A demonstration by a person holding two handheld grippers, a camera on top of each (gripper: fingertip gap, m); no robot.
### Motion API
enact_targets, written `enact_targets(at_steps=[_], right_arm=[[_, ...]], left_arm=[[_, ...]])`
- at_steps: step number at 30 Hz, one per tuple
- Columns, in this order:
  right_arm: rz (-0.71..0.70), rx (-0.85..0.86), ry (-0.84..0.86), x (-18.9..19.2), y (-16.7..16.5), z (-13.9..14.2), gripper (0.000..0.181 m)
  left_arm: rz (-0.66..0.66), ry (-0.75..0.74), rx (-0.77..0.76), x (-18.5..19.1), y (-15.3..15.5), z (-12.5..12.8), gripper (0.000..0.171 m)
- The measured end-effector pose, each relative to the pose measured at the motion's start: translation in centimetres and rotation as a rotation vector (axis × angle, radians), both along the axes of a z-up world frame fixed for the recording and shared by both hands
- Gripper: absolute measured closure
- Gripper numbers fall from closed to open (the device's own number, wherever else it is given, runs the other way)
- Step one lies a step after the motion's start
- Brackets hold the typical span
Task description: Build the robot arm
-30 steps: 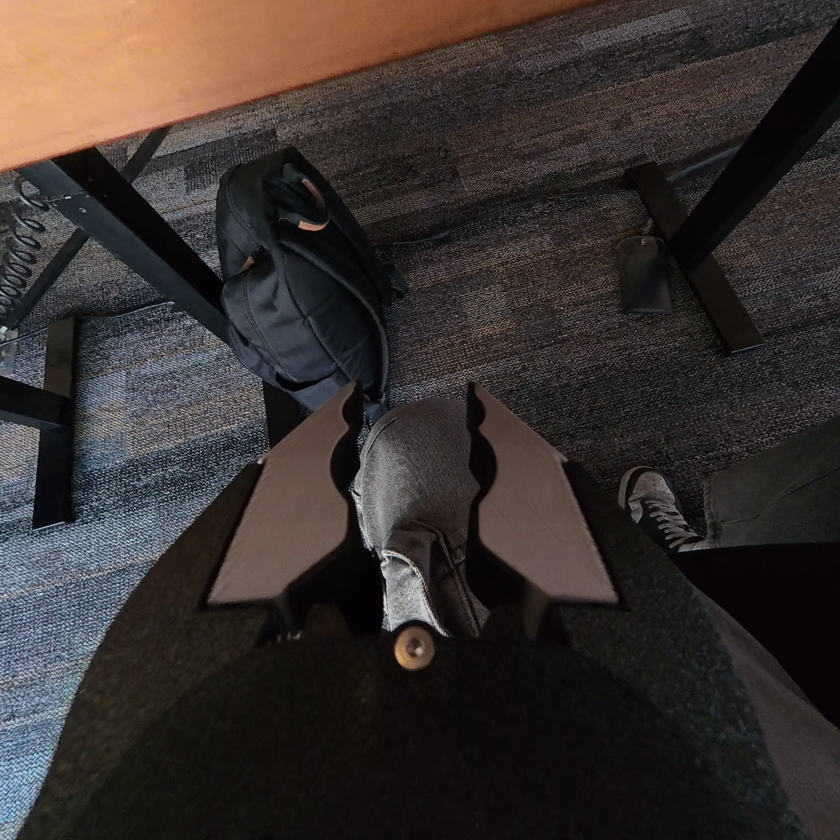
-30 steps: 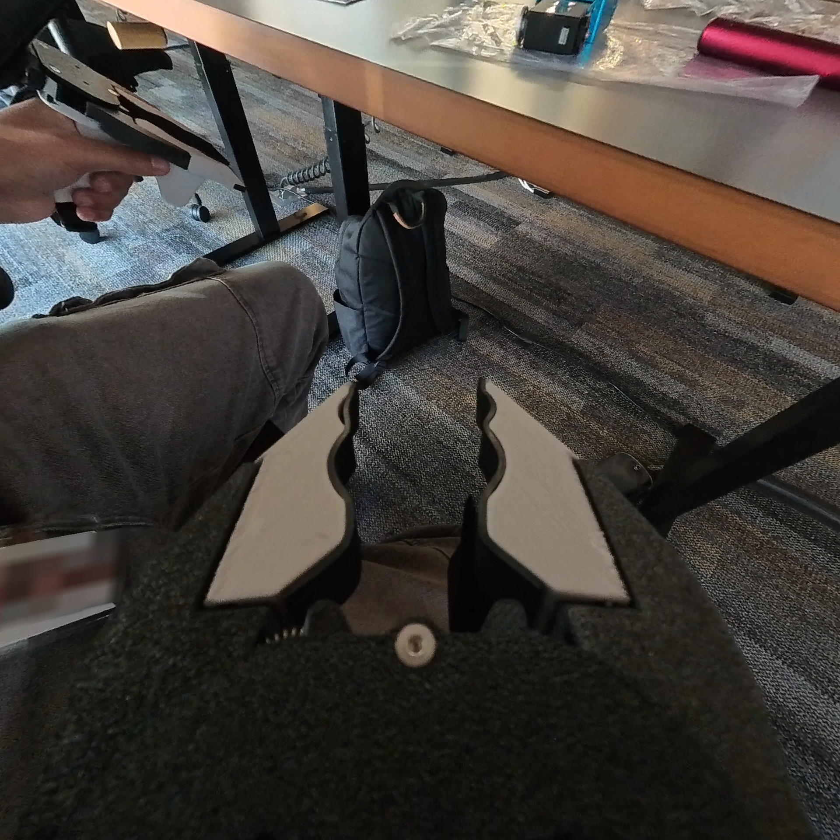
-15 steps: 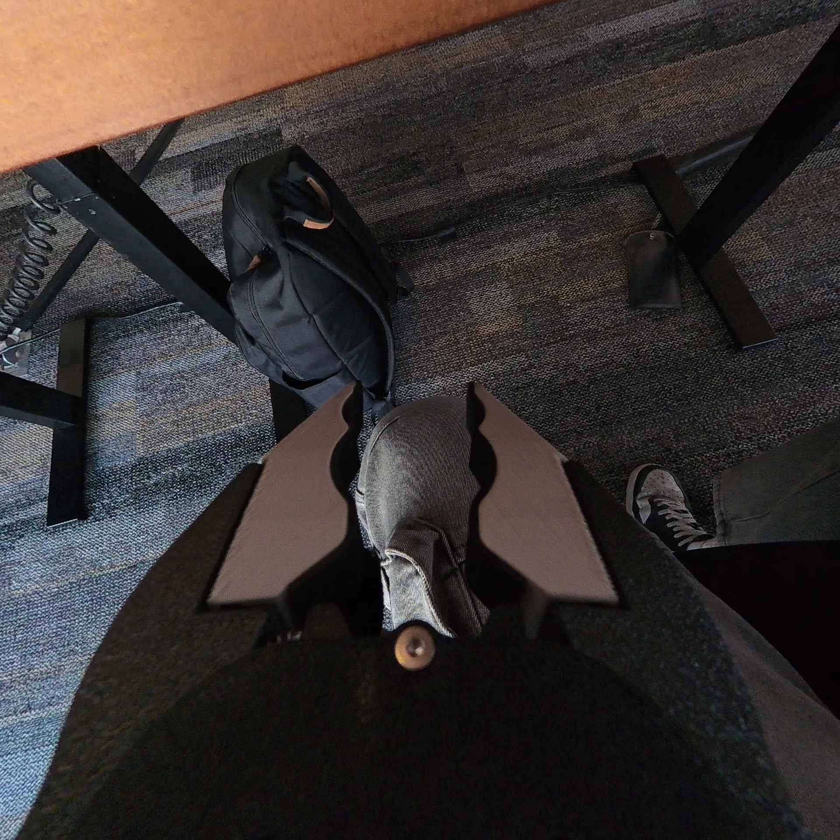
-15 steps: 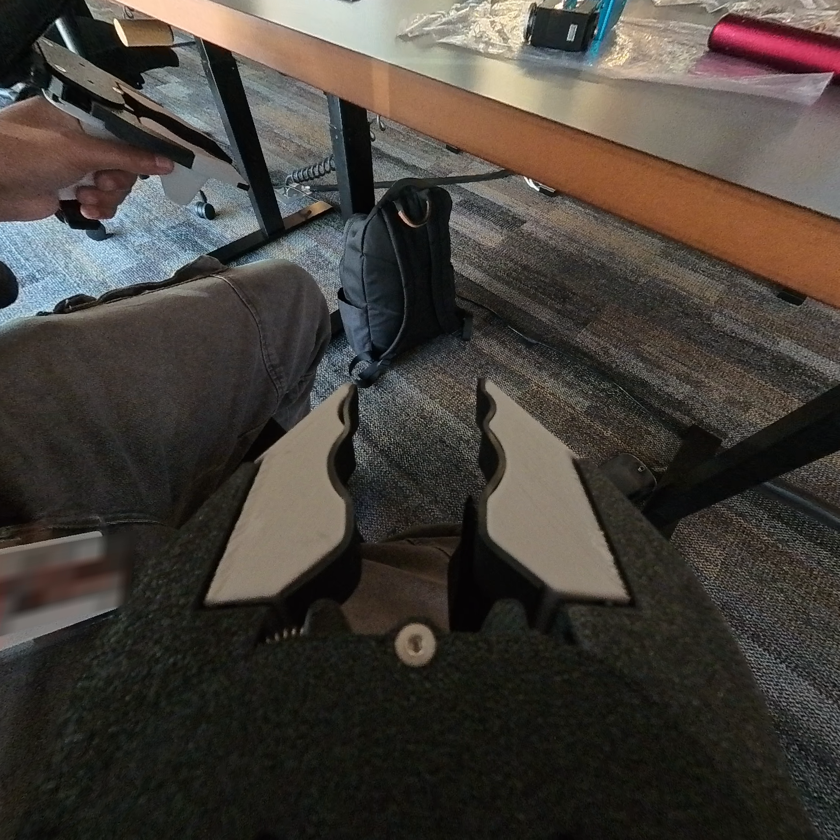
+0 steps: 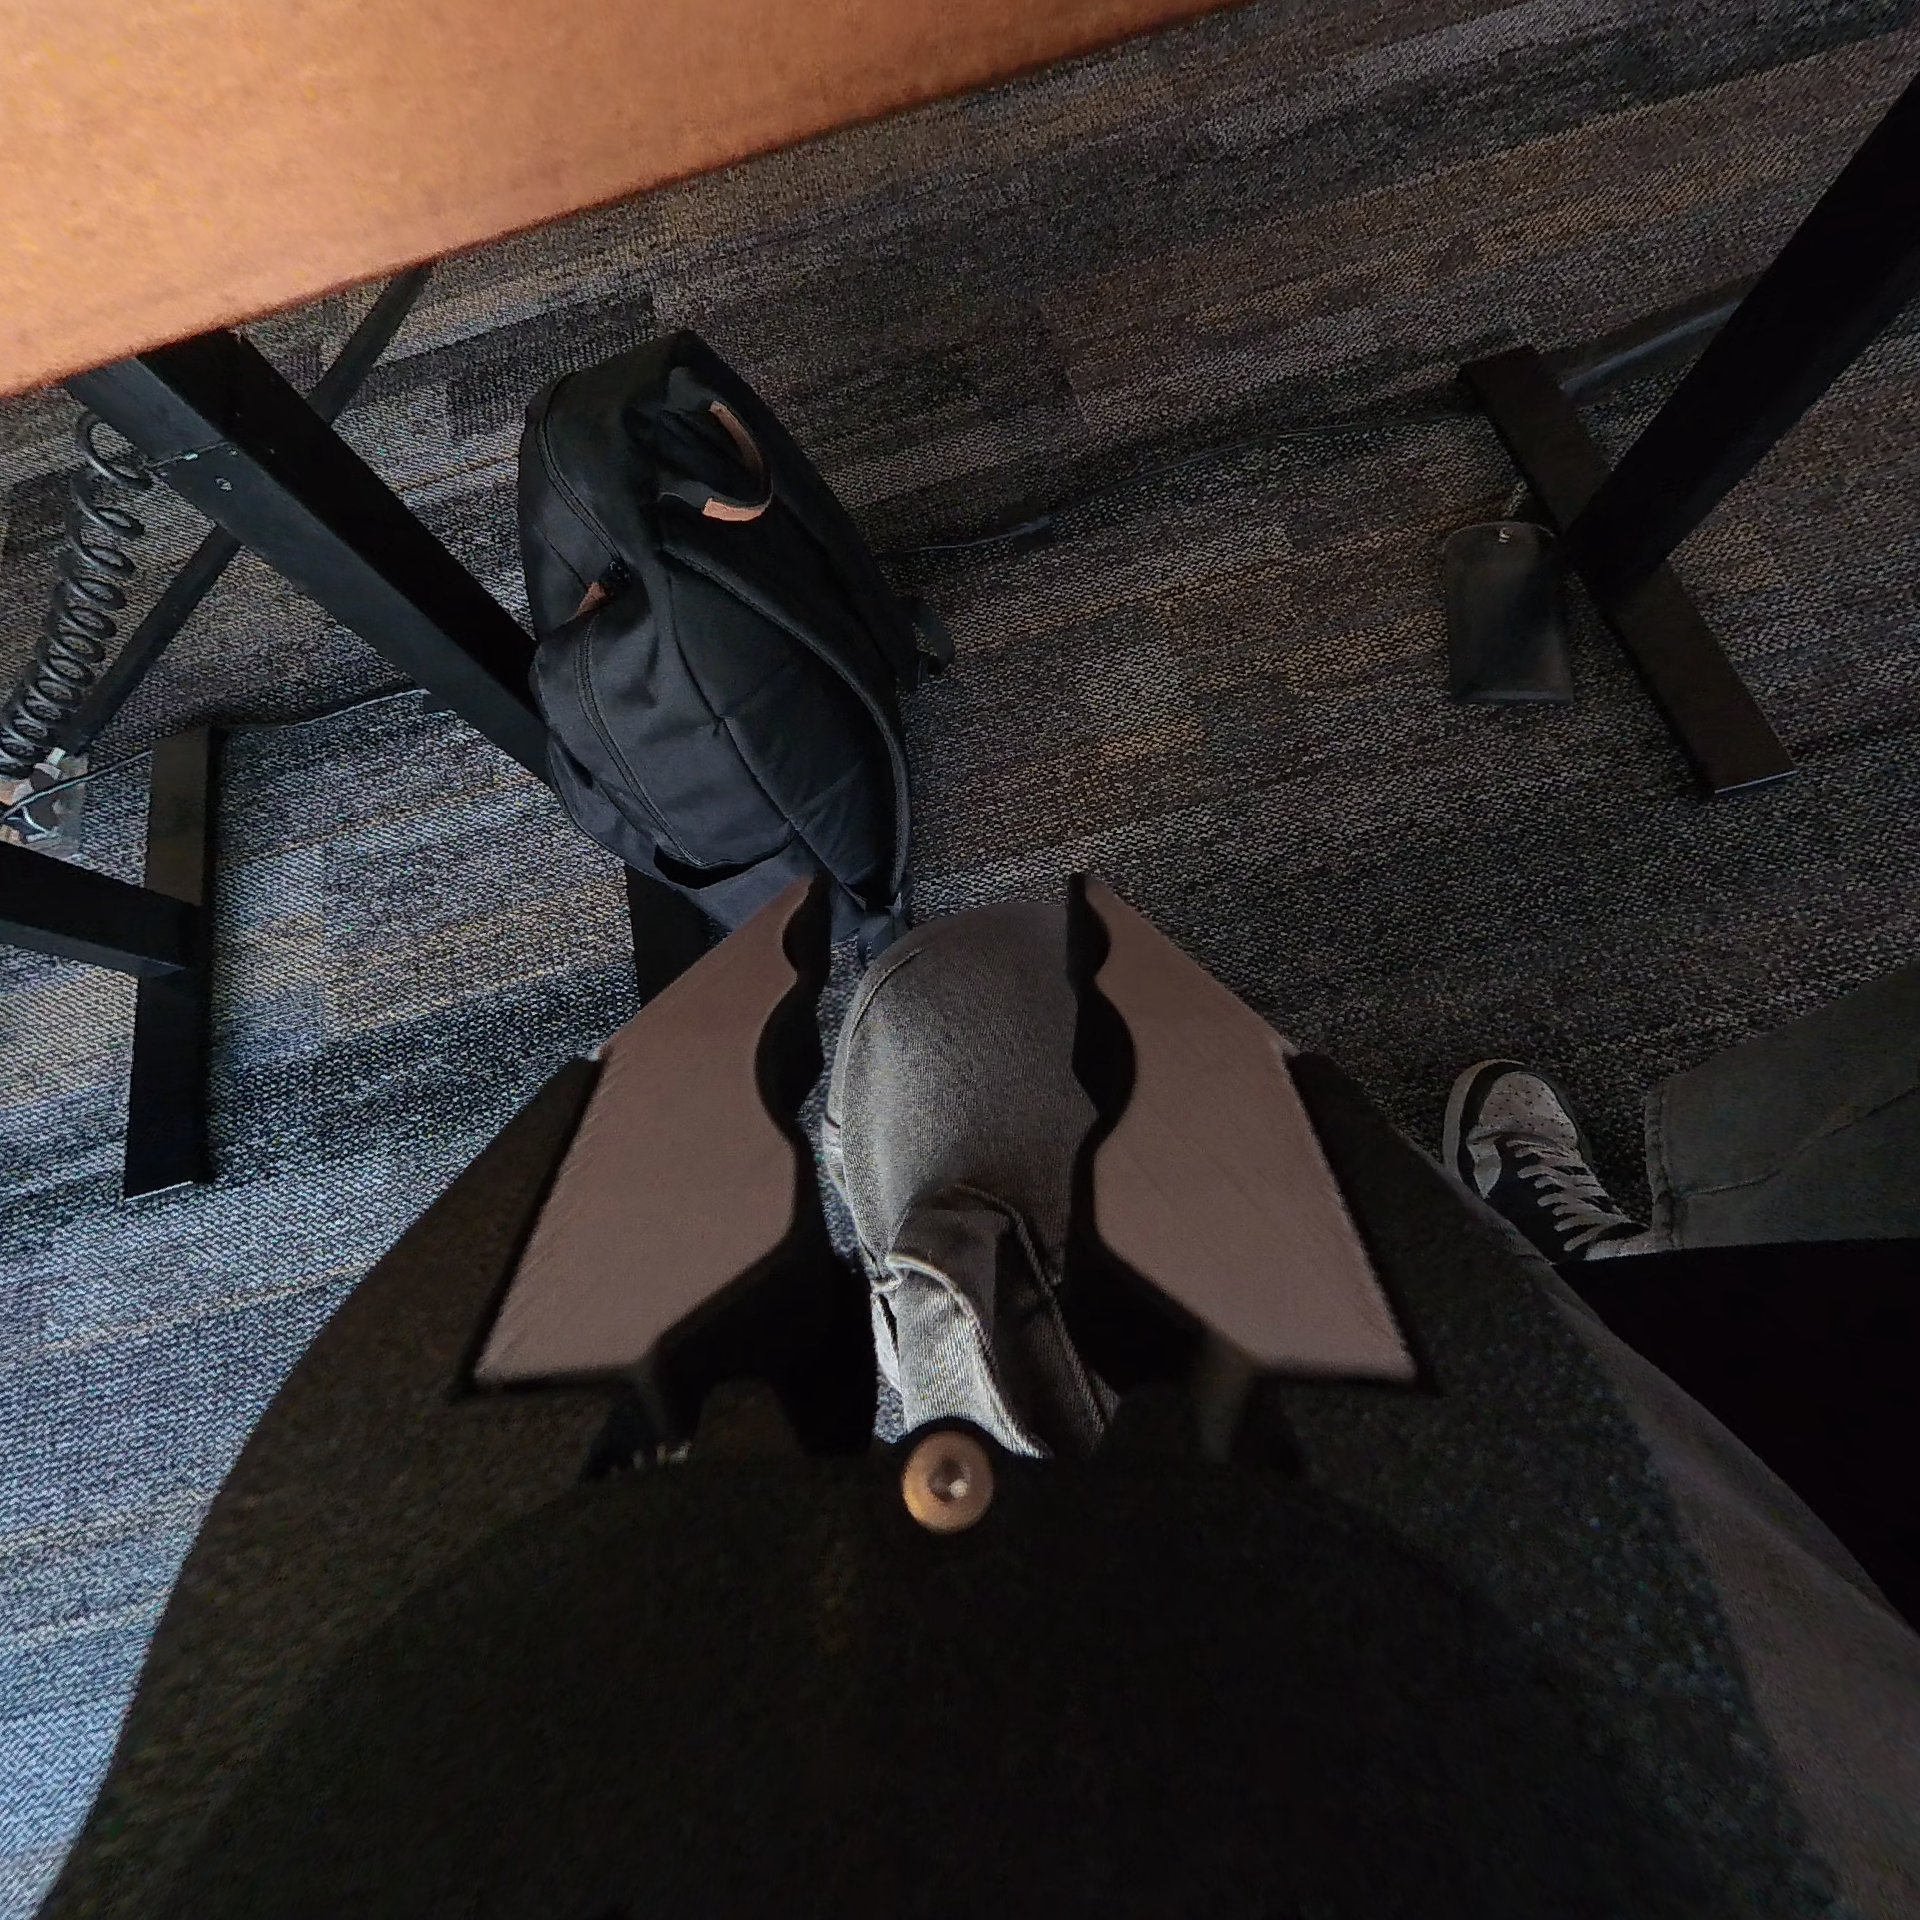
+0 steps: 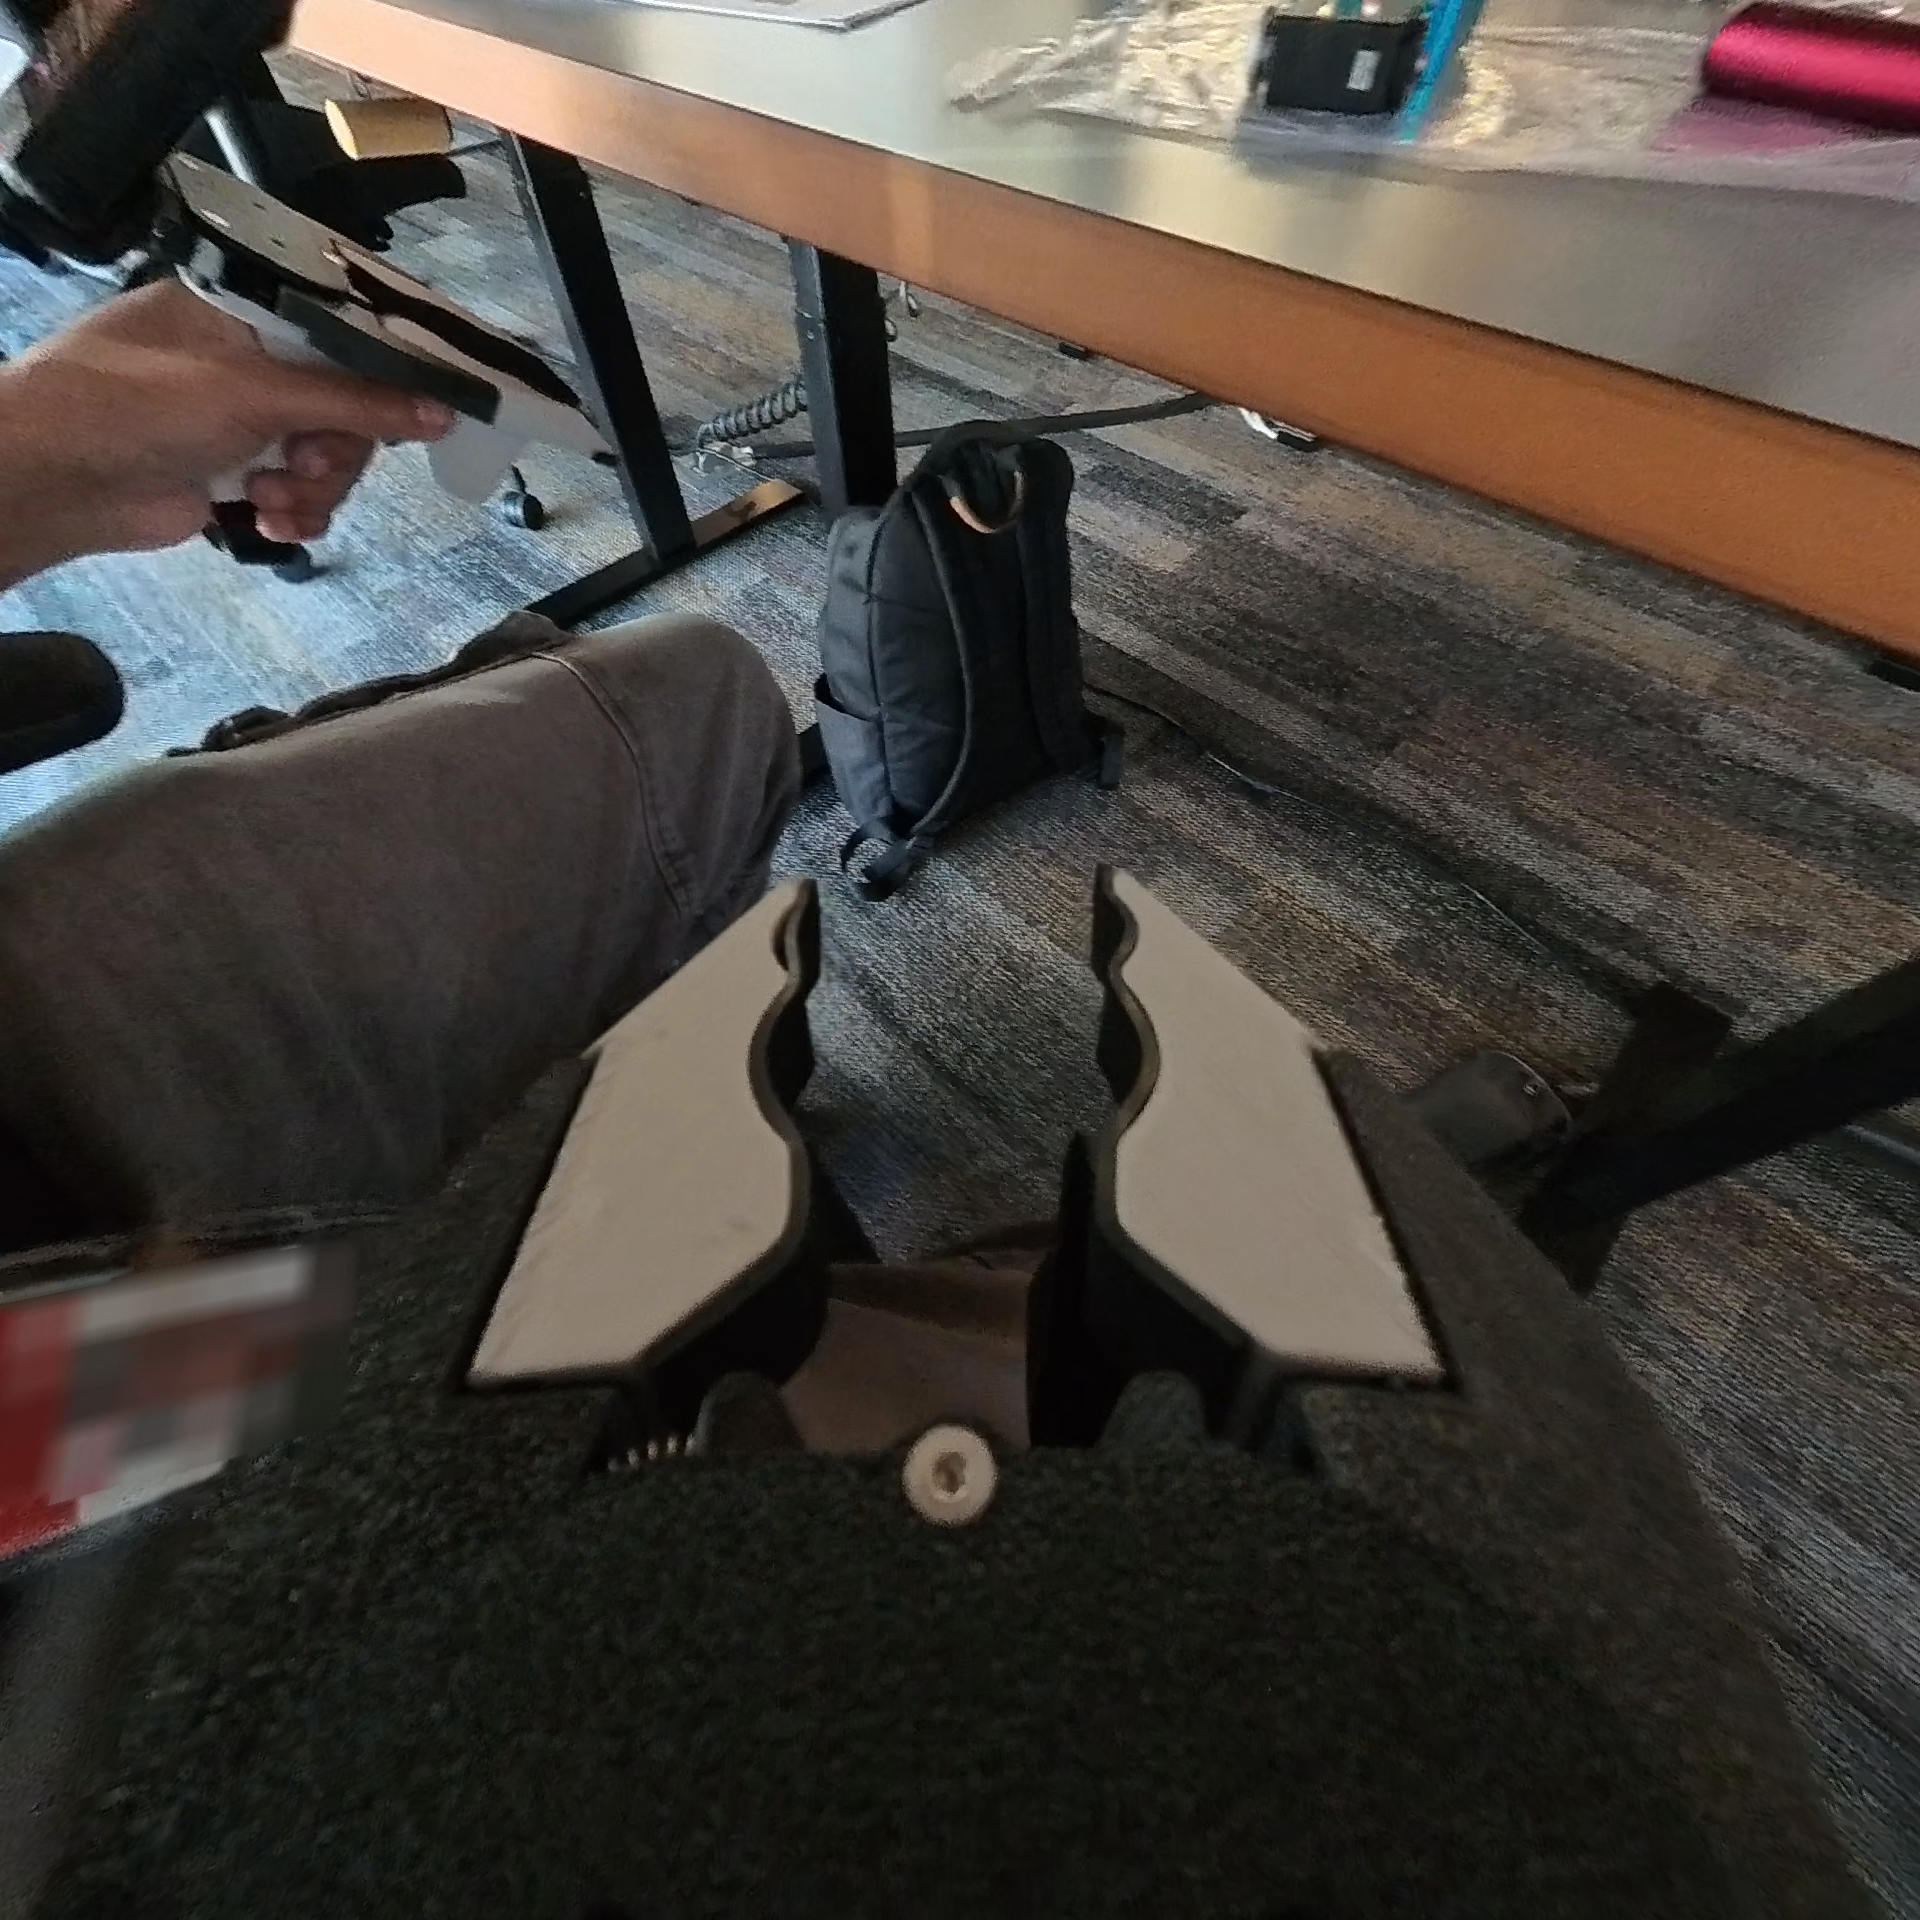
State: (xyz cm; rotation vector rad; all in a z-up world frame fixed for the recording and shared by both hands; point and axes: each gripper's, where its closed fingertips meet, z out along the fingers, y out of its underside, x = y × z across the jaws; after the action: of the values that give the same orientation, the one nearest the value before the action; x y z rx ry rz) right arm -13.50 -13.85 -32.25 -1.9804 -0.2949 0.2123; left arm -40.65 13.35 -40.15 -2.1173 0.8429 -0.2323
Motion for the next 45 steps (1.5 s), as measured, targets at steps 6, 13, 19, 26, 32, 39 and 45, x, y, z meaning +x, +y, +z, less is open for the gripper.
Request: enact_targets(at_steps=[6,13,19,26,32,39,45], right_arm=[[0.118,-0.001,-0.005,-5.1,0.9,-0.1,0.129],[0.186,0.070,0.076,-9.7,1.7,2.1,0.129],[0.277,0.081,0.005,-9.8,3.1,1.7,0.131],[0.365,0.120,0.136,-8.9,6.3,3.5,0.133],[0.444,0.135,0.169,-11.1,10.9,4.5,0.134],[0.632,0.155,0.141,-18.3,12.8,5.1,0.134],[0.776,0.146,0.085,-23.5,12.3,3.9,0.135]], left_arm=[[0.030,0.033,0.008,-0.6,0.9,-0.7,0.127],[0.150,-0.001,0.069,-3.7,1.6,-0.6,0.127],[0.269,0.036,0.083,-5.9,-1.8,-1.3,0.130],[0.251,0.006,0.007,0.7,-5.4,-2.0,0.125],[0.135,-0.050,0.004,9.4,-7.3,0.3,0.129],[0.222,-0.077,0.027,5.9,-9.4,2.8,0.129],[0.491,-0.193,-0.014,-4.8,-10.9,4.2,0.130]])
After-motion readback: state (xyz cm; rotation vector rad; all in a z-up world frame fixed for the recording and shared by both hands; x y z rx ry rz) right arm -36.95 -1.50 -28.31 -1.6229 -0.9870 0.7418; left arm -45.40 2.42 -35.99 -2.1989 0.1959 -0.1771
